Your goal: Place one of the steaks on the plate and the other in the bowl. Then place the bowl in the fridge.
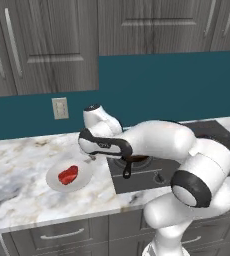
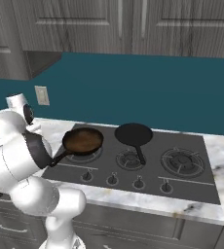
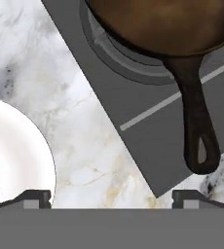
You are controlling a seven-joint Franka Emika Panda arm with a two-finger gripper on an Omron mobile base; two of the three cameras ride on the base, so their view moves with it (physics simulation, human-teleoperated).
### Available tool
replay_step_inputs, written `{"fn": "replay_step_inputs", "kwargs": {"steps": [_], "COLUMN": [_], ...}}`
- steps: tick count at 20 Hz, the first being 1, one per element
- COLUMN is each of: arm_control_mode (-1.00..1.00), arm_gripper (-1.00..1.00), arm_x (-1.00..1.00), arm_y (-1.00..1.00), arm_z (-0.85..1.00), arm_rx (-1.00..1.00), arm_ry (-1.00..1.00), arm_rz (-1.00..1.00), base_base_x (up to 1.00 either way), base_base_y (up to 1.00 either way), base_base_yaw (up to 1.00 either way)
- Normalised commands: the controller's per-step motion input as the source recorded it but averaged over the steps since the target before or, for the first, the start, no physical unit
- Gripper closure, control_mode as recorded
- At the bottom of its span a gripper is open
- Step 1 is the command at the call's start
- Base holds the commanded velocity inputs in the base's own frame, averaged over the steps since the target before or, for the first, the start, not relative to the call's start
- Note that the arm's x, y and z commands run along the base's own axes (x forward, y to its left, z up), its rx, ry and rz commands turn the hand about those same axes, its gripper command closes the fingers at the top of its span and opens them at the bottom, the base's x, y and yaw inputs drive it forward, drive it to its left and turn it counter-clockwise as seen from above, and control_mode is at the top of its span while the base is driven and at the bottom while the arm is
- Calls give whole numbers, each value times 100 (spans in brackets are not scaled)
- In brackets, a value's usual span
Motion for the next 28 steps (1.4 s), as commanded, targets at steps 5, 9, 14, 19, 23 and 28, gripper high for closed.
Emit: {"fn": "replay_step_inputs", "kwargs": {"steps": [5, 9, 14, 19, 23, 28], "arm_control_mode": [-100, -100, -100, -100, -100, -100], "arm_gripper": [-100, -100, -100, -100, -100, -100], "arm_x": [-57, -2, 0, -1, -21, -66], "arm_y": [-44, -41, -36, -72, -90, -78], "arm_z": [95, 67, 19, 43, 3, 3], "arm_rx": [2, -7, -18, -6, 5, 16], "arm_ry": [-1, 1, 0, 0, 0, 1], "arm_rz": [24, 38, 57, 22, -15, -31], "base_base_x": [0, 0, 0, 0, 0, 0], "base_base_y": [0, 0, 0, 0, 0, 0], "base_base_yaw": [0, 0, 0, 0, 0, 0]}}
